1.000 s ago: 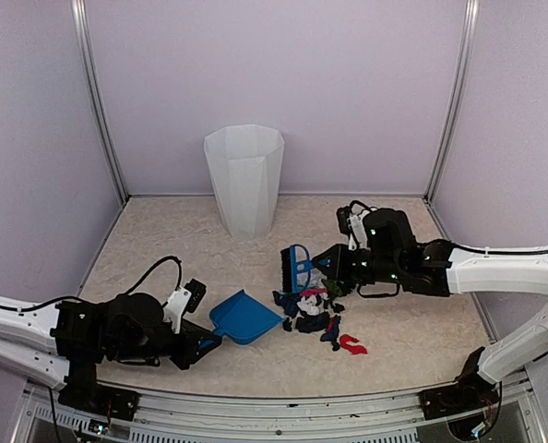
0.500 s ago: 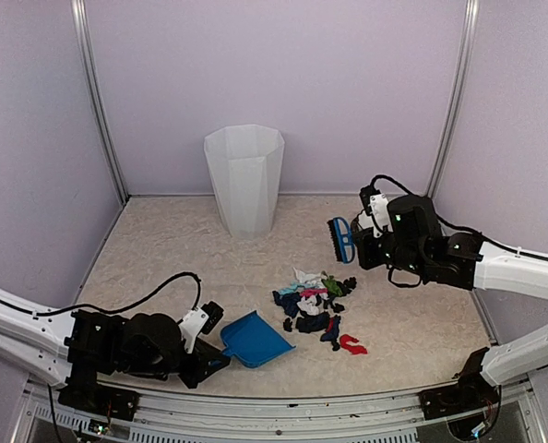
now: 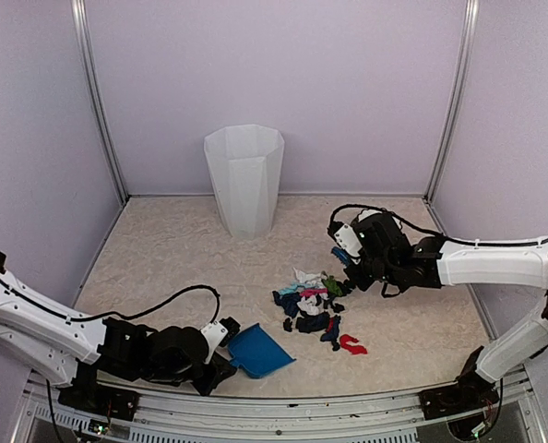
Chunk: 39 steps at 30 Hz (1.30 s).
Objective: Sweep away the paper scraps from the table
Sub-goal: Sweep the paper scraps at the center of the board, then sweep the paper scraps into the dustpan.
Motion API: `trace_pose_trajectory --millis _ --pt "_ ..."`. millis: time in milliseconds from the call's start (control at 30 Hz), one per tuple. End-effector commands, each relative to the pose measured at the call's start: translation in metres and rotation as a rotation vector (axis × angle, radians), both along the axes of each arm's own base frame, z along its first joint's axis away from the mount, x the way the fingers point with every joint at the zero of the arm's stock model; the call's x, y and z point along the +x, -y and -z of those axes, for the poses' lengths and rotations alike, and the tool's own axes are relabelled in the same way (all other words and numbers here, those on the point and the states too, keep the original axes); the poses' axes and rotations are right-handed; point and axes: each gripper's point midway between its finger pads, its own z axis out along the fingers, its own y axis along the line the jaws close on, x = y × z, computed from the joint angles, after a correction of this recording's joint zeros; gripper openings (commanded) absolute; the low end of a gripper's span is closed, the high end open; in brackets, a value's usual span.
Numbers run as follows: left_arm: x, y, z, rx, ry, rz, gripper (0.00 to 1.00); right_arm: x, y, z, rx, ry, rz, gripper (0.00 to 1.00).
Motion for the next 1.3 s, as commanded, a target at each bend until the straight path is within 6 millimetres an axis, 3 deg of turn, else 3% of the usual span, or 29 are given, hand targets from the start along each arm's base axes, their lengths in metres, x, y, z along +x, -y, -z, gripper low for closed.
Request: trace_pose_trajectory --millis 0,567,833,1267 --pt "0.010 0.017 -0.010 -0.041 0.008 0.006 0.00 0.009 -0.014 -0.001 -0.057 0.025 -0.093 0.00" --pt "0.015 0.023 0.019 0.029 -0.052 -0.008 0.00 -0.013 -0.060 0.044 -0.126 -0.064 -0.276 0.00" --pt "0.019 0.021 0.026 0.042 -0.069 -0.022 0.00 -0.034 -0.084 0.053 -0.130 -0.110 -0.339 0.00" --pt "0.026 0.020 0.039 0.063 -0.089 -0.053 0.00 -0.082 -0.116 0.049 -0.025 -0.184 -0.432 0.00"
